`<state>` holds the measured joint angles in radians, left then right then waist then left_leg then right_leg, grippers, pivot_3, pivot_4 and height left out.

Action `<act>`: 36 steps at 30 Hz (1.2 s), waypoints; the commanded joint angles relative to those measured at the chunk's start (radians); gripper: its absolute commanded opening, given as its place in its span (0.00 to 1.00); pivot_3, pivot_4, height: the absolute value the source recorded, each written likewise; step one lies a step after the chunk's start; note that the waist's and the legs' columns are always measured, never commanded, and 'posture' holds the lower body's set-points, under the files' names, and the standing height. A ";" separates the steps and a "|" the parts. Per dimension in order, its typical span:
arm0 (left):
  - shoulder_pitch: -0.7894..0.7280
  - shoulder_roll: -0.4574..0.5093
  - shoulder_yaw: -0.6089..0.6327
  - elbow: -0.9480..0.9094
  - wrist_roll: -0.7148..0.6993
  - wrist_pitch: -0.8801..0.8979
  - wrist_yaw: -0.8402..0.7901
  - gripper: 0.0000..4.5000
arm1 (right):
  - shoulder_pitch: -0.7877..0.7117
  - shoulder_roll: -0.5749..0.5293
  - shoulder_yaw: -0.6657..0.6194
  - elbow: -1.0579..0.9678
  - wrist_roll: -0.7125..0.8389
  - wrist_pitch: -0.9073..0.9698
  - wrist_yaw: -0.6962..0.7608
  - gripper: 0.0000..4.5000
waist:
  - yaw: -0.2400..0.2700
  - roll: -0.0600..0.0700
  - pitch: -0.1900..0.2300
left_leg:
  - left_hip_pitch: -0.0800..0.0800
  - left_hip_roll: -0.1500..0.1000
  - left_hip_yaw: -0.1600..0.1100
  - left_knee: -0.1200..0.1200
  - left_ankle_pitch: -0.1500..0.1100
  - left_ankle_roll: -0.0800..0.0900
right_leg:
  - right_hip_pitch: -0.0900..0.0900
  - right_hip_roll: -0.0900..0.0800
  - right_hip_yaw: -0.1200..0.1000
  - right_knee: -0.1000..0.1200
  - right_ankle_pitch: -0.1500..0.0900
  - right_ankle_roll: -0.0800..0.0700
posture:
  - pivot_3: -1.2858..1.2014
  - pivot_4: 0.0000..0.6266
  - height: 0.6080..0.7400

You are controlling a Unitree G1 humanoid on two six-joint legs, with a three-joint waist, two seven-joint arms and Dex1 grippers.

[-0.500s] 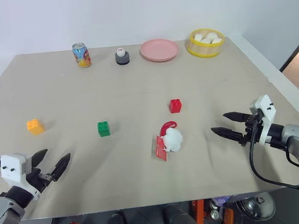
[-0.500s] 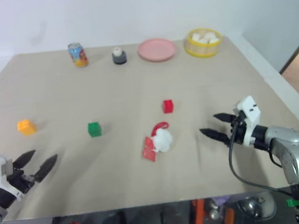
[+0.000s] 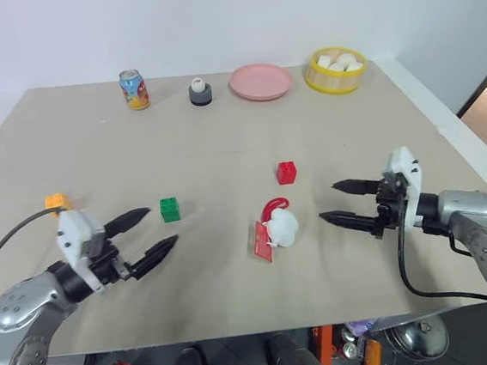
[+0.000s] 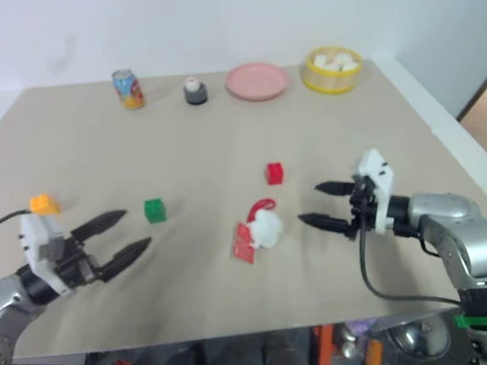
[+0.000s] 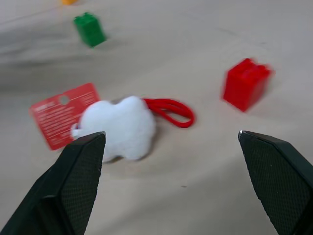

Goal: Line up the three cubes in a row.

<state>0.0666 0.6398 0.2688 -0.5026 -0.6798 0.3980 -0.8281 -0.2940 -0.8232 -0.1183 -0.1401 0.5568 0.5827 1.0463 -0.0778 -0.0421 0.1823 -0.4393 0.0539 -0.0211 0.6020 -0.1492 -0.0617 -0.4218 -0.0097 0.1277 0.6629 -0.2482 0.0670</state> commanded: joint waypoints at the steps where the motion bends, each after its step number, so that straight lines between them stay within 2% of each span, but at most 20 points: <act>1: -0.161 0.028 -0.162 -0.016 0.019 0.010 -0.105 0.95 | -0.129 0.021 0.131 0.012 -0.056 -0.056 0.095 1.00 | 0.000 0.001 0.000 | 0.000 0.000 0.000 0.000 0.000 0.000 | 0.000 0.000 0.000 0.000 0.000 0.000 | 0.52 0.24 1.00; 8: -0.310 0.008 -0.293 0.108 0.093 -0.054 -0.222 0.95 | -0.265 0.114 0.283 0.167 -0.166 -0.168 0.168 1.00 | -0.001 0.001 0.000 | 0.001 0.001 -0.002 0.001 0.000 0.001 | 0.002 0.002 0.000 0.000 0.001 0.001 | 0.52 0.24 1.00; 17: -0.333 -0.009 -0.312 0.139 0.110 -0.082 -0.263 0.95 | -0.294 0.186 0.363 0.326 -0.272 -0.304 0.221 1.00 | 0.000 0.001 0.001 | 0.000 0.000 -0.004 0.000 0.000 0.002 | 0.002 0.003 0.000 0.001 0.002 0.006 | 0.52 0.24 1.00; 22: -0.337 -0.017 -0.323 0.146 0.127 -0.098 -0.261 0.96 | -0.301 0.214 0.367 0.380 -0.296 -0.360 0.266 0.67 | 0.000 0.001 0.001 | 0.001 0.001 -0.004 0.001 0.000 0.002 | 0.003 0.004 0.000 0.002 0.003 0.005 | 0.52 0.24 1.00; 24: -0.340 -0.024 -0.325 0.146 0.130 -0.099 -0.260 0.96 | -0.303 0.221 0.360 0.386 -0.296 -0.361 0.273 0.50 | 0.000 0.001 0.001 | 0.001 0.001 -0.004 0.002 0.000 0.002 | 0.004 0.004 0.000 0.002 0.003 0.005 | 0.52 0.24 1.00; 29: -0.375 -0.050 -0.341 0.180 0.144 -0.115 -0.270 0.96 | -0.301 0.221 0.345 0.406 -0.317 -0.350 0.242 0.14 | 0.000 0.001 0.001 | 0.002 0.000 -0.005 0.004 0.001 0.002 | 0.005 0.004 -0.001 0.002 0.003 0.003 | 0.52 0.24 1.00; 36: -0.433 -0.098 -0.378 0.261 0.183 -0.177 -0.303 0.96 | -0.219 0.156 0.266 0.311 -0.283 -0.280 0.204 0.14 | 0.004 0.001 0.000 | 0.002 0.000 -0.006 0.006 0.001 0.003 | 0.007 0.004 -0.001 0.002 0.003 0.003 | 0.52 0.24 1.00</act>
<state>-0.3450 0.5519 -0.1053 -0.2483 -0.5076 0.2518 -1.1211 -0.5346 -0.6284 0.1969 0.2075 0.2687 0.2814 1.2651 -0.0736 -0.0407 0.1827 -0.4376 0.0536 -0.0278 0.6080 -0.1480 -0.0591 -0.4146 -0.0060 0.1264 0.6646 -0.2450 0.0704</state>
